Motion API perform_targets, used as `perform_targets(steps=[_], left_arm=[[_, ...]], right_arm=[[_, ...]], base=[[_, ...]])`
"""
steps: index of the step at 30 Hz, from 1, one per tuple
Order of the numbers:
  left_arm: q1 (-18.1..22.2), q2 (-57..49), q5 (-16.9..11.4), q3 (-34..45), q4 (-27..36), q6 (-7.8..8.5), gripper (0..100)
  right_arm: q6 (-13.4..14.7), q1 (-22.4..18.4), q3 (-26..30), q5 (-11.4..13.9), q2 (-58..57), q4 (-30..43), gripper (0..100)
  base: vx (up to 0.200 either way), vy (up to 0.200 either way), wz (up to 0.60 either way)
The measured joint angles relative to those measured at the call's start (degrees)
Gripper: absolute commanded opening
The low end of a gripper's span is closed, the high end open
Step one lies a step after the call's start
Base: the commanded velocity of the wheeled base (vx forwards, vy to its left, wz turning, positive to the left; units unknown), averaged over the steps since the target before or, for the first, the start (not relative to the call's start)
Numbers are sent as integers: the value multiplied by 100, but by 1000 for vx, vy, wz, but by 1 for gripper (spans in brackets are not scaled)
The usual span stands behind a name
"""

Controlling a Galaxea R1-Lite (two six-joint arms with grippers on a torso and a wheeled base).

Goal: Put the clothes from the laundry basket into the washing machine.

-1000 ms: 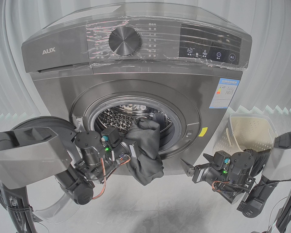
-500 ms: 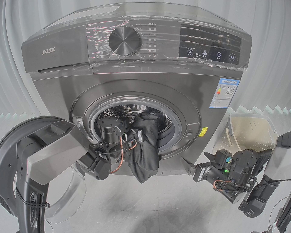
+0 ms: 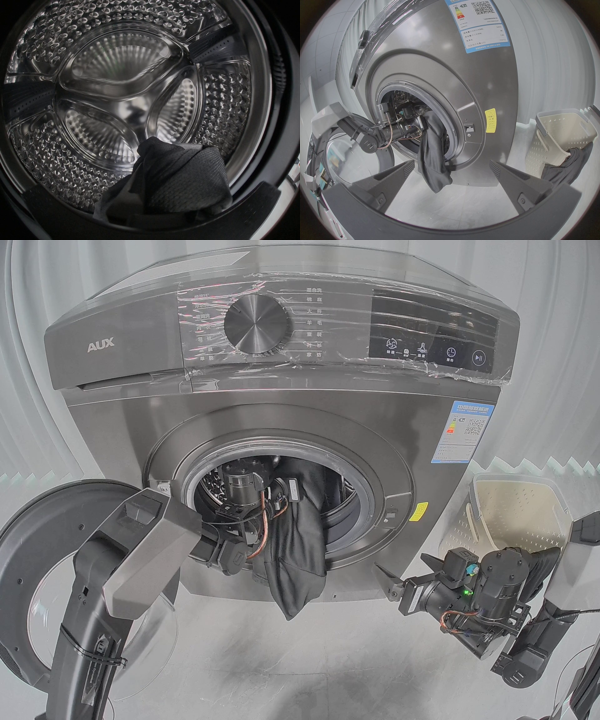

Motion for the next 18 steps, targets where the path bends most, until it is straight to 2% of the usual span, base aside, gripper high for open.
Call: perform_targets(steps=[8,14,15,18], left_arm=[[101,619,323,-1345,360,-22,0],[230,923,473,-1821,532,-68,0],[232,940,471,-1833,529,-93,100],[232,978,471,-1833,538,-139,100]], right_arm=[[0,0,4,0,13,0,100],[-5,-5,11,1,28,0,100],[-5,-5,11,0,28,0,100],[-7,-2,11,1,35,0,100]], base=[[0,0,0],[0,0,0],[0,0,0],[0,0,0]])
